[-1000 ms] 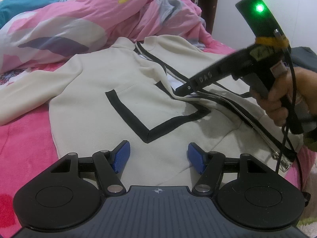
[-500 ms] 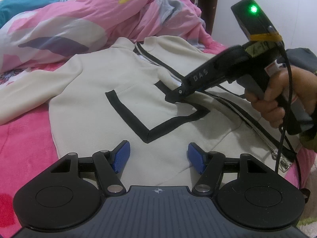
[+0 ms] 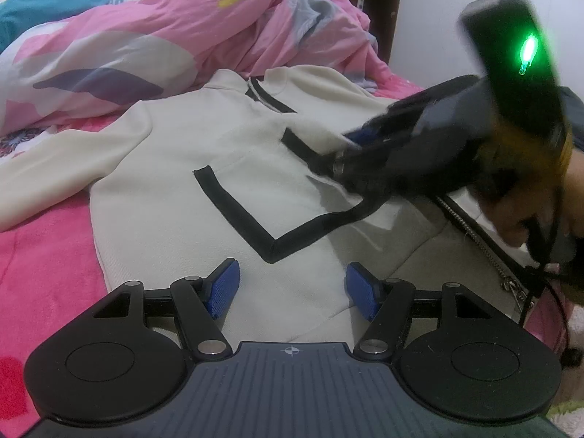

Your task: Fold clothes

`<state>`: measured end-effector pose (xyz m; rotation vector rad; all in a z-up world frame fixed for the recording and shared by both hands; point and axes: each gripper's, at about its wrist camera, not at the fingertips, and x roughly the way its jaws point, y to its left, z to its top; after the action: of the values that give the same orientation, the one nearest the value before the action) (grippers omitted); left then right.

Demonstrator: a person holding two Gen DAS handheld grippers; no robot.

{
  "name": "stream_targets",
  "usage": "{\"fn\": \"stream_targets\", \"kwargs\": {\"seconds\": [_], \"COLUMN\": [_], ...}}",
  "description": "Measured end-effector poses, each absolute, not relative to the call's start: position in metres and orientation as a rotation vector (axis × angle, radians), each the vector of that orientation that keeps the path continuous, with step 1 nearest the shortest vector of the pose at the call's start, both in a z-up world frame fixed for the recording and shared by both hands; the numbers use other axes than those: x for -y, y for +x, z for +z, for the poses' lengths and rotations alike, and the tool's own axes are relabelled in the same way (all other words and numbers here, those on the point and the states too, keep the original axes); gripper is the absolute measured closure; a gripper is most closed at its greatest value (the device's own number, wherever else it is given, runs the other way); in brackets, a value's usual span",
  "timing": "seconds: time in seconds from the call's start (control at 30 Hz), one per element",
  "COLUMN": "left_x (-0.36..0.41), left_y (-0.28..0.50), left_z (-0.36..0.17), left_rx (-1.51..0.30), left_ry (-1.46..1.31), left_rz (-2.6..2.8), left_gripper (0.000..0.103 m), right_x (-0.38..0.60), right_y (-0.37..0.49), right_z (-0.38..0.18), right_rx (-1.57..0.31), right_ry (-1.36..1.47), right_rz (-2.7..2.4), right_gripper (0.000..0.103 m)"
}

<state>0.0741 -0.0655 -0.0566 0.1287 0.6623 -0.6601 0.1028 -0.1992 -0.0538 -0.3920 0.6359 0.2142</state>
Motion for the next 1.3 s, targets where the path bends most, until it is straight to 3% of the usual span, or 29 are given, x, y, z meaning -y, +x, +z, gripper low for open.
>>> {"fn": "stream_targets", "kwargs": {"seconds": [0.23, 0.4, 0.93, 1.13, 1.3], "left_x": [0.065, 0.066, 0.065, 0.065, 0.065], "left_y": [0.075, 0.074, 0.073, 0.074, 0.074], "left_z": [-0.057, -0.056, -0.057, -0.058, -0.058], "left_rx": [-0.663, -0.663, -0.659, -0.657, -0.656], "left_ry": [0.131, 0.136, 0.137, 0.136, 0.137], "left_rz": [-0.660, -0.657, -0.662, -0.663, -0.663], "left_gripper": [0.038, 0.038, 0.036, 0.036, 0.036], "right_x": [0.295, 0.307, 0.253, 0.234, 0.218], "right_y": [0.142, 0.176, 0.184, 0.177, 0.159], "right_z": [-0.024, -0.047, -0.065, -0.064, -0.054], "right_rx": [-0.667, -0.752, -0.730, -0.669, -0.560], "right_ry": [0.232, 0.317, 0.024, -0.141, -0.375], "right_rz": [0.212, 0.202, 0.237, 0.233, 0.150], "right_gripper": [0.079, 0.075, 0.072, 0.086, 0.091]}}
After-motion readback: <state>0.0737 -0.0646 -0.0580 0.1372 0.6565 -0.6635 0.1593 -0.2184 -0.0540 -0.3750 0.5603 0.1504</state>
